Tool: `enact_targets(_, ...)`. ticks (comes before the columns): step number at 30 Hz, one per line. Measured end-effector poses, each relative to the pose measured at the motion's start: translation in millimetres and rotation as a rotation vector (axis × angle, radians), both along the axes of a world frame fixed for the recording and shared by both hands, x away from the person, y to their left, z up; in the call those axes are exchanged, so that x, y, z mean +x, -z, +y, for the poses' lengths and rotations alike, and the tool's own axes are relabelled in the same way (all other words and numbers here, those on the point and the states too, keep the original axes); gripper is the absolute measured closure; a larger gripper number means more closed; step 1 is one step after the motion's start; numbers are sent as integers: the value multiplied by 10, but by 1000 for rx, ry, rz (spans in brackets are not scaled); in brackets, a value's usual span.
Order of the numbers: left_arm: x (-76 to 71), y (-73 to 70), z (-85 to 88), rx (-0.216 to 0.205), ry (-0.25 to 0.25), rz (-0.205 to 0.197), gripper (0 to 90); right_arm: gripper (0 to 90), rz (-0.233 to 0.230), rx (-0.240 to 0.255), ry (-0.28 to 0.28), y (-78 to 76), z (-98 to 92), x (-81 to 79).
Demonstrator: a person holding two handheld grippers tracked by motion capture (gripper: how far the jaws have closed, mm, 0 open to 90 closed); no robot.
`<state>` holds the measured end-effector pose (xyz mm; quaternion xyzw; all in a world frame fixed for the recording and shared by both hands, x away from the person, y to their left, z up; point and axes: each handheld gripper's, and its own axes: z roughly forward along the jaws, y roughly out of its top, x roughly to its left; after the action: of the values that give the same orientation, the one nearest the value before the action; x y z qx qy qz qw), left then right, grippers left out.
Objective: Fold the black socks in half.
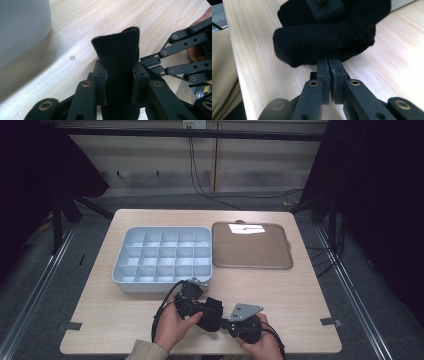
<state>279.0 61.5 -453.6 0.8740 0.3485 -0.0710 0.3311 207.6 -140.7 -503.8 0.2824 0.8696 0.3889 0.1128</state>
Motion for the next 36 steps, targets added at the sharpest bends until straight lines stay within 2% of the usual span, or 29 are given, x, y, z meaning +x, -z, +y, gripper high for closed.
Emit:
enact_targets(4, 27, -89, 61, 2, -1, -4, 711, 822, -6, 2, 11, 3, -25, 7)
enact_targets(5, 42, -128, 94, 20, 11, -9, 710, 782, -15, 2, 21, 7, -44, 14)
enact_targets(11, 67, -192, 186, 49, 18, -7, 708, 697, -15, 12, 44, 10, -72, 31)
enact_targets(12, 71, -209, 217, 58, 2, -6, 707, 629, -19, 9, 61, 7, -72, 36)
enact_targets(14, 74, -215, 232, 57, 3, -2, 708, 606, -23, 8, 69, 6, -74, 38)
enact_targets(16, 85, -242, 287, 75, 8, -1, 708, 560, -29, 9, 79, 14, -87, 51)
enact_targets(18, 89, -248, 303, 74, 2, 0, 707, 544, -30, 8, 81, 17, -89, 52)
enact_targets(24, 127, -290, 414, 78, -17, 0, 707, 422, -53, 6, 104, 34, -89, 63)
enact_targets(28, 140, -319, 464, 85, -25, 3, 706, 399, -54, 2, 103, 38, -83, 68)
enact_targets(32, 151, -340, 525, 86, -35, 10, 705, 321, -44, -9, 118, 43, -81, 81)
enact_targets(36, 160, -353, 568, 94, -37, 14, 706, 294, -39, -10, 126, 46, -84, 91)
